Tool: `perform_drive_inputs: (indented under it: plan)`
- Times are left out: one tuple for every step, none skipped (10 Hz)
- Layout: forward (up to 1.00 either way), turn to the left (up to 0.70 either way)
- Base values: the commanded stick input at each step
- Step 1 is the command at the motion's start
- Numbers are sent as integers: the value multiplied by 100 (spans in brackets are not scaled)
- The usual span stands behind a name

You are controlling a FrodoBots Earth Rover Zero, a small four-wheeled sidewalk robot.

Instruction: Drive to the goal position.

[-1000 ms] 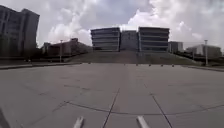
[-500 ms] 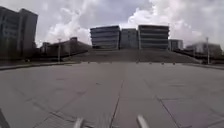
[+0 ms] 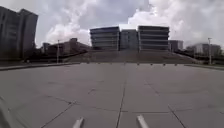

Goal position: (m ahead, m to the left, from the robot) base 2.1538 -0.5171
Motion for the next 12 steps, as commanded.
perform_drive_inputs:
  plan:
    - [70, 2]
    - [70, 2]
    - [70, 2]
    - [70, 2]
    - [70, 2]
    - [70, 2]
    - [70, 2]
    - [70, 2]
    - [70, 2]
    - [70, 2]
    - [70, 2]
    - [70, 2]
